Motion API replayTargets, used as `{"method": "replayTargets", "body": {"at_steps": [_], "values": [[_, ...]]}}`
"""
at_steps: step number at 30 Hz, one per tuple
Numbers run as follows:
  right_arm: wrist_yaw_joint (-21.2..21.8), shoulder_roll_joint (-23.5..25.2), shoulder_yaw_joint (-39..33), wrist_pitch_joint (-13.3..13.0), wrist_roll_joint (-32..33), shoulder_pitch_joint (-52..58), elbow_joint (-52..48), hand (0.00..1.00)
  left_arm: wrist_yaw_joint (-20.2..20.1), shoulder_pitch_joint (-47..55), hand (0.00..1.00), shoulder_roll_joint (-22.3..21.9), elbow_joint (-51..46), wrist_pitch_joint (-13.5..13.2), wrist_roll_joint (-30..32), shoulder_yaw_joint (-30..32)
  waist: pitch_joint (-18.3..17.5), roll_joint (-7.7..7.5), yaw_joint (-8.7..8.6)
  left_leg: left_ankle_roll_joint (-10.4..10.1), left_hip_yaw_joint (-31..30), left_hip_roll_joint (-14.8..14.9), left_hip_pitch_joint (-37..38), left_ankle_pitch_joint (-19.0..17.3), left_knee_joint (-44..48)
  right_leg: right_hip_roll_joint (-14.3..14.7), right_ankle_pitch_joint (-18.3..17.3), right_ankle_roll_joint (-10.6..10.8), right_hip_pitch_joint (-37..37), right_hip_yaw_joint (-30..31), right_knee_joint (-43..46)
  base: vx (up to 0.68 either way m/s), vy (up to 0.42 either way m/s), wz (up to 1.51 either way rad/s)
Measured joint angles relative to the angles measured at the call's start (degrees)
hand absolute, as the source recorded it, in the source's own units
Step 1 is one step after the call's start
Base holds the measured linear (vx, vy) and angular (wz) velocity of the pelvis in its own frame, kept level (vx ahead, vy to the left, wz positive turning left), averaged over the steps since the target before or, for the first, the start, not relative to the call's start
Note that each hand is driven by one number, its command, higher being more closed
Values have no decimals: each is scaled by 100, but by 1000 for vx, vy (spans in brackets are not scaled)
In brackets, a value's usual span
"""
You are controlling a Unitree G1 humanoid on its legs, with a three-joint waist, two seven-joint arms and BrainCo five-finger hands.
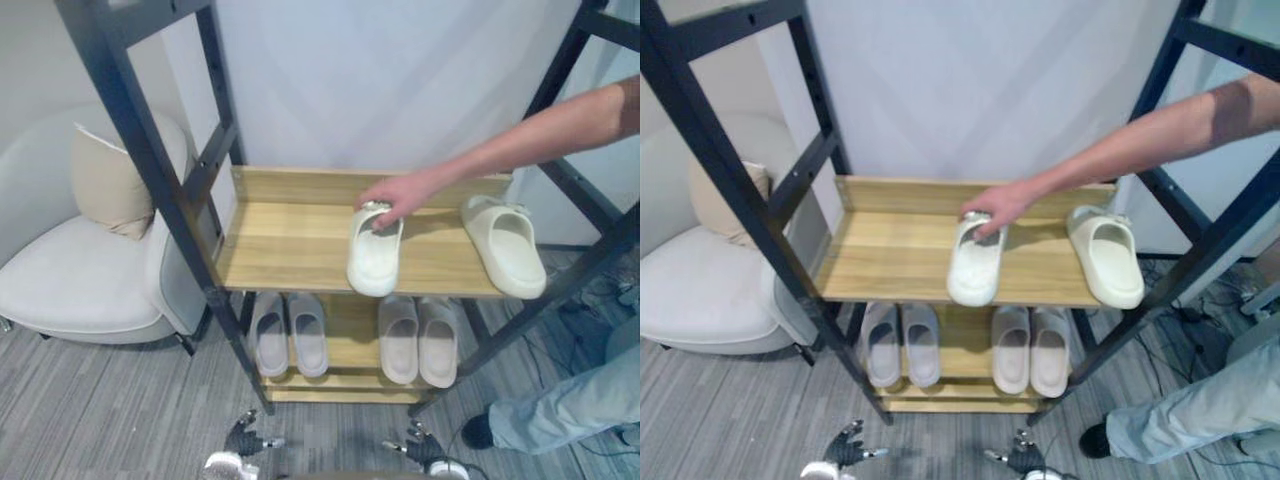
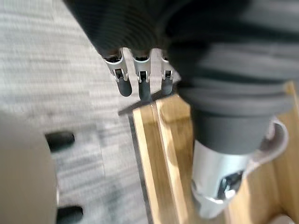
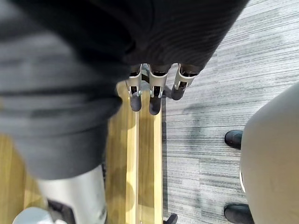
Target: Organize the slippers on the shoe rack
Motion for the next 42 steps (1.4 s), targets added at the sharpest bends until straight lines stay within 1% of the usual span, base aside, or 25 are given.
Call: {"method": "replayTargets", "body": {"at_steps": [2,5,18,25,29,34,37,42], "values": [[-13,-2,-40,0,-1,0,15,0,42,0,0,-13,5,0,6,16,9,12,0,1,10,-1,5,-1,0,-1,1,1,-1,11,3,-18,2,-3],[-25,-3,-55,-2,0,-13,41,0,109,-18,0,-144,129,-2,26,234,13,15,0,2,36,1,9,-2,-1,0,2,1,-10,36,6,-13,-1,-4],[-39,-15,-59,-7,-2,-67,110,0,152,-107,0,-216,227,-26,115,198,39,57,-1,7,89,-4,8,-21,0,10,2,3,-33,88,6,0,0,0],[-58,-32,-66,-11,-2,-138,206,0,123,-168,0,-222,236,-32,322,-69,67,104,-1,9,118,-4,15,-22,0,23,6,1,-44,124,15,-6,-3,-2],[-84,-48,-73,-13,-1,-148,205,0,117,-179,0,-225,236,-35,334,-186,83,130,-4,1,134,5,28,-29,0,32,8,-2,-44,150,17,-5,-5,-2],[-96,-84,-173,-14,37,-159,204,0,101,-265,0,-221,165,-46,334,-598,107,182,-9,0,141,5,33,-31,0,33,9,-3,-43,163,17,0,0,0],[-100,-83,-233,-10,49,-158,205,0,-8,-243,0,-208,-124,-49,332,-1046,113,203,-9,-5,139,12,32,-34,1,39,8,-3,-42,163,13,0,0,0],[-101,-83,-232,-9,94,-156,201,0,-237,-293,0,-225,-818,-114,330,-2082,107,213,-26,-6,135,12,32,-35,1,42,8,-3,-39,163,9,0,0,0]]}}
